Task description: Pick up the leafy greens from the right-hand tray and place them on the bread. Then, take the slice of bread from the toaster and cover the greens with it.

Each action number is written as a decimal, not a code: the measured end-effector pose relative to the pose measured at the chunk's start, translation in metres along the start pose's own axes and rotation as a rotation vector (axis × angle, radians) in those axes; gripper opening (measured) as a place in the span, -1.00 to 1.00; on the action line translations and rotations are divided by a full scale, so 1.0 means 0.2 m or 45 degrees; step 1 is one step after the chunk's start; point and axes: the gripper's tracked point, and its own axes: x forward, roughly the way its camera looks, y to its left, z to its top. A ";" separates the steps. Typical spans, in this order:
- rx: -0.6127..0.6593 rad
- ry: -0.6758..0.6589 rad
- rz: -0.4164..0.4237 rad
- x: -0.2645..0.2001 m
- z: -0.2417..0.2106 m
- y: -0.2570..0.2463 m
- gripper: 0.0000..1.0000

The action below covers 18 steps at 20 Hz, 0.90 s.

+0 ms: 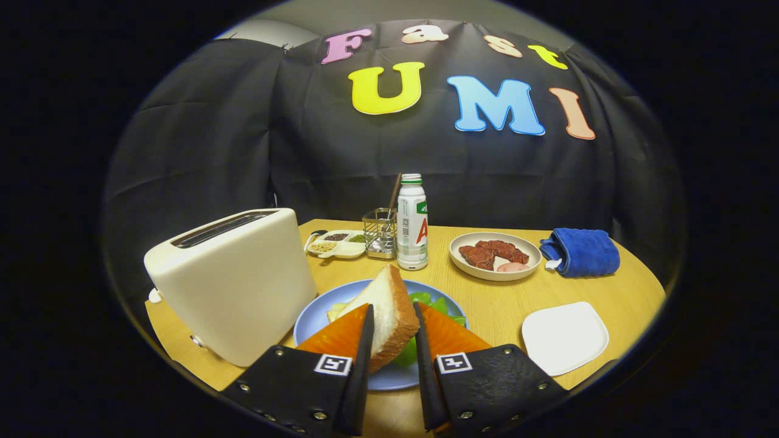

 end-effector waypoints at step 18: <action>0.057 -0.350 -0.235 -0.38 0.33 -0.77 0.01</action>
